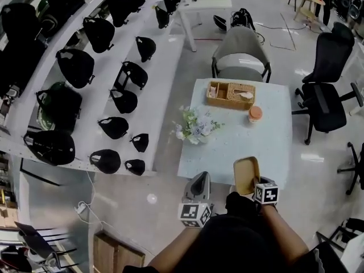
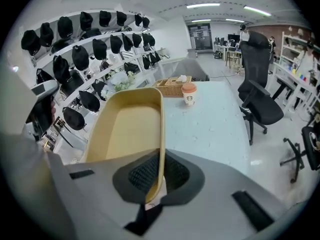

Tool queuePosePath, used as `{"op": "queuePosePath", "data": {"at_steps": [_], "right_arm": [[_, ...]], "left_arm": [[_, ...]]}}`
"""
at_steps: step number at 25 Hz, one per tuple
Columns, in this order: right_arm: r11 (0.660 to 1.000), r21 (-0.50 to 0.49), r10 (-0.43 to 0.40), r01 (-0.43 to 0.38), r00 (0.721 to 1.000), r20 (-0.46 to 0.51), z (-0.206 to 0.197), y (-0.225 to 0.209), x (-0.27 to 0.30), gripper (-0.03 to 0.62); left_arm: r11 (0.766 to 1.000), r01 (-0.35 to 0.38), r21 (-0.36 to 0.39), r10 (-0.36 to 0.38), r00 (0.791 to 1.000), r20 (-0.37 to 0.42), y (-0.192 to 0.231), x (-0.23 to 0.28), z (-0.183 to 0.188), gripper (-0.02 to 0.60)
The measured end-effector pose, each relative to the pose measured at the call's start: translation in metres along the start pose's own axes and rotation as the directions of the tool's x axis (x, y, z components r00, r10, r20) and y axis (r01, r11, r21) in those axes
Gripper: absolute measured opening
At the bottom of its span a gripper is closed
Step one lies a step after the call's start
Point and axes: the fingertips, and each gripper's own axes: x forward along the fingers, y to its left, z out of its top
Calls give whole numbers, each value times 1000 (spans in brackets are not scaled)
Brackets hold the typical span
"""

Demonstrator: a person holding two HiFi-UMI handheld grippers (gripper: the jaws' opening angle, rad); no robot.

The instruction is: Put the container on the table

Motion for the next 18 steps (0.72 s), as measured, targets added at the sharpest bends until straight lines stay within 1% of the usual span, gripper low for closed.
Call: {"op": "queuePosePath", "data": {"at_steps": [2,6,10,13,15,18], "right_arm": [[1000,9,14,-14,1000,-19,5,-9,7,1],[999,8,41,-40,997,-63,13,-27,25,0],[998,9,66,-66,994,-89,24,-35,40,0],[997,18,81,-79,989,-123,24,-38,58,1],[996,46,83,-77,986,-143,26,-38,67,0],[996,71,71,-61,986,-149,37,-36,80,0]], "left_arm": [[1000,-5,-12,5,1000,-24,-3,19,-1,12],[1000,-20,10,21,999,-39,-11,52,0,12],[999,-36,2,36,998,-57,-13,74,1,12],[999,-45,2,45,996,-71,-9,85,-1,12],[999,-39,10,40,996,-81,-9,92,-3,12],[999,-11,34,14,996,-83,-10,104,-3,12]]}}
